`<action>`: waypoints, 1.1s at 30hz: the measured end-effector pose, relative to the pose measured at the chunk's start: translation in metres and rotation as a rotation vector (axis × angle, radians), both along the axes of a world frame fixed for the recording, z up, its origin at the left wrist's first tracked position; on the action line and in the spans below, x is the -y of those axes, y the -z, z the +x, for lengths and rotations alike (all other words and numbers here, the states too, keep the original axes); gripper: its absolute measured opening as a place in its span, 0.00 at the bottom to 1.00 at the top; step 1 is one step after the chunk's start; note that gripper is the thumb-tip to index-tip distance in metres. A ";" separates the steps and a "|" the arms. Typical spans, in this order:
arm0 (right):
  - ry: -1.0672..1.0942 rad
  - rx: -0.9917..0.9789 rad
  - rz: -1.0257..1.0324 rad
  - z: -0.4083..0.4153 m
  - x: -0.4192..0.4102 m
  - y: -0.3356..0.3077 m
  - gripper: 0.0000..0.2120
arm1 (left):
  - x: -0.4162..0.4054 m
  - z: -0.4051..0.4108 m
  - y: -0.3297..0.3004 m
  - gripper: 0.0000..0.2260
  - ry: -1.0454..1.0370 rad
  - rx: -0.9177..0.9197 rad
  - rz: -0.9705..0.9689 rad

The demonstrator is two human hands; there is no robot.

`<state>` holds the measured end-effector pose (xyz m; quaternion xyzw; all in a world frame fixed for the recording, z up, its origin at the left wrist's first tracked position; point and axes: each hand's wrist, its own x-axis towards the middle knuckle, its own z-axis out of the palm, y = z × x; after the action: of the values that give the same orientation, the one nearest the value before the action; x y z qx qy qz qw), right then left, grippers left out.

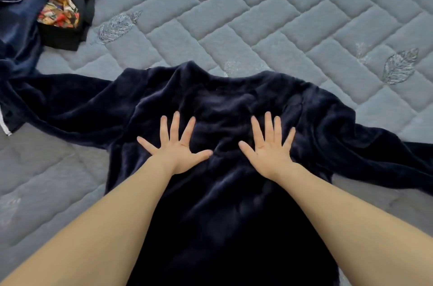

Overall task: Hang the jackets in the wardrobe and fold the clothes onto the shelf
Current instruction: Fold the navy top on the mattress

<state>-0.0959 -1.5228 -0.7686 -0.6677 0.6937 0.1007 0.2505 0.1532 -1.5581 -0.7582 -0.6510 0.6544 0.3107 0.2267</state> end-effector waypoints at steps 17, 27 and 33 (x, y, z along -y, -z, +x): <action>1.701 0.072 -0.184 -0.378 -0.104 -0.054 0.51 | 0.016 -0.367 -0.075 0.22 0.636 -0.377 -0.377; 1.456 0.183 -0.408 -0.470 -0.124 -0.044 0.26 | 0.009 -0.442 -0.056 0.08 0.429 -0.455 -0.736; 1.405 0.050 -0.610 -0.520 -0.157 -0.067 0.29 | -0.021 -0.496 -0.032 0.20 0.434 -0.327 -0.790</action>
<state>-0.6157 -1.3659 -0.7015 -0.1116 0.9464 -0.2933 0.0759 -0.3426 -1.5366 -0.7259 -0.4781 0.8704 0.0822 -0.0842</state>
